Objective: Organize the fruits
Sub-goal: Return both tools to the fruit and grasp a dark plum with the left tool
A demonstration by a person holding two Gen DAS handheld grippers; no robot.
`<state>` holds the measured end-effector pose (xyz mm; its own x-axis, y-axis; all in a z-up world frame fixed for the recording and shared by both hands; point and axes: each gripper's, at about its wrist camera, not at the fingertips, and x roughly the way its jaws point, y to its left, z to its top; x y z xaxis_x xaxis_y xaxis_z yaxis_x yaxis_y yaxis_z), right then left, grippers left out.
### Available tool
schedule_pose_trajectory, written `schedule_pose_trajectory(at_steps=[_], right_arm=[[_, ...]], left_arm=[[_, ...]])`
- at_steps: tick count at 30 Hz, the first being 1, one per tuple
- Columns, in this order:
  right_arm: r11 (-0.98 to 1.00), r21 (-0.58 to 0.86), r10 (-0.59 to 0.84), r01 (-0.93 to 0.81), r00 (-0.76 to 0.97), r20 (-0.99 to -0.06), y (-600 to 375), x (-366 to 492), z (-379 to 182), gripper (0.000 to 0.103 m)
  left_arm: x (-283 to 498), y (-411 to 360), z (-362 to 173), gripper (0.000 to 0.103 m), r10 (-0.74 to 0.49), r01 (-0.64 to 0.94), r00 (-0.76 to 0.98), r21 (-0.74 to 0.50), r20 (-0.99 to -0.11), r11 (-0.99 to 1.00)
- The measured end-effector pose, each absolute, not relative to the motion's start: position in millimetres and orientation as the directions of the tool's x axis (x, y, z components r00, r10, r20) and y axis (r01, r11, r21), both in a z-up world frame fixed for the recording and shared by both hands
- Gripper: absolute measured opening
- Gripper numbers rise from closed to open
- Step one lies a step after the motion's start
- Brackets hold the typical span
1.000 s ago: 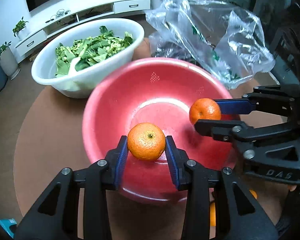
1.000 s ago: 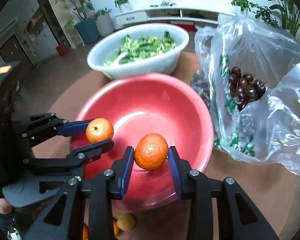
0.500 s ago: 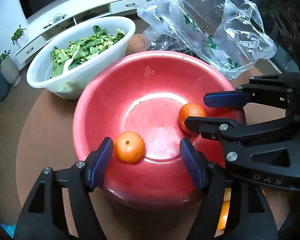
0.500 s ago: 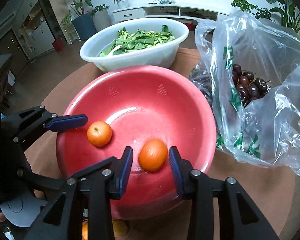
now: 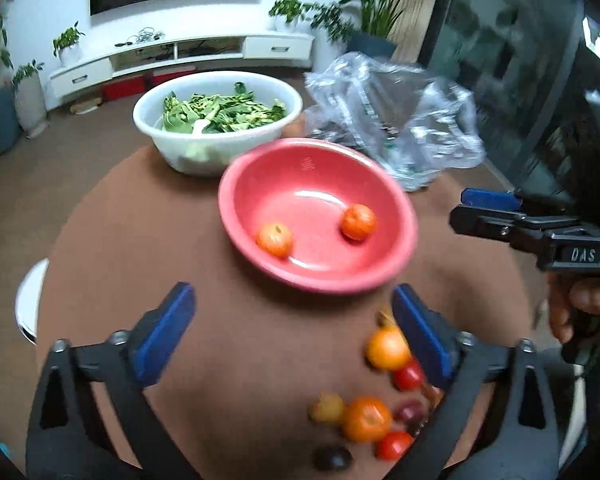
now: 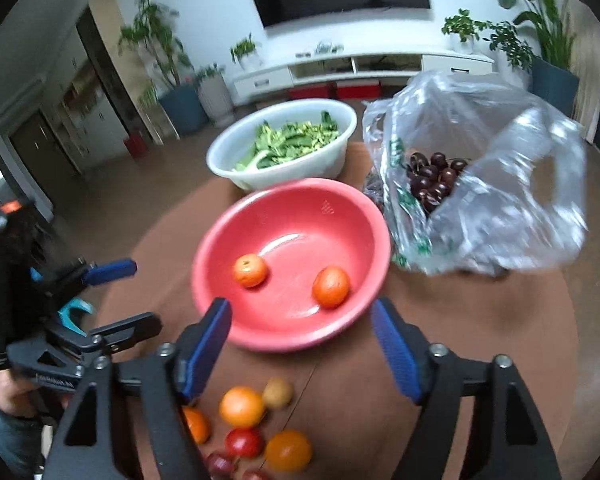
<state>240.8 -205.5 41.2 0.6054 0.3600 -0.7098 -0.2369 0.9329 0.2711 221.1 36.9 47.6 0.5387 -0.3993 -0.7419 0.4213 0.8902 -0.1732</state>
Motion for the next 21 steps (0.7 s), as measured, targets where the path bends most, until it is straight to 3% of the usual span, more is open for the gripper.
schedule_pose_trajectory(at_steps=[4, 16, 21], right_arm=[[0.916, 0.324, 0.398, -0.236, 0.623, -0.673, -215.9, 188.4, 40.6, 0.079], [0.900, 0.351, 0.433, -0.258, 0.614, -0.660, -192.5, 80.3, -5.6, 0.079], [0.896, 0.367, 0.440, -0.249, 0.599, -0.669, -193.4, 72.5, -15.9, 0.078]], left_arm=[[168.8, 50.3, 45.2, 0.103, -0.375, 0.427, 0.611, -0.109, -0.698, 0.898], [103.6, 39.2, -16.9, 0.103, -0.261, 0.495, 0.508, 0.029, -0.821, 0.869], [102.9, 31.3, -26.7, 0.081, -0.280, 0.542, 0.471, 0.024, -0.836, 0.840]])
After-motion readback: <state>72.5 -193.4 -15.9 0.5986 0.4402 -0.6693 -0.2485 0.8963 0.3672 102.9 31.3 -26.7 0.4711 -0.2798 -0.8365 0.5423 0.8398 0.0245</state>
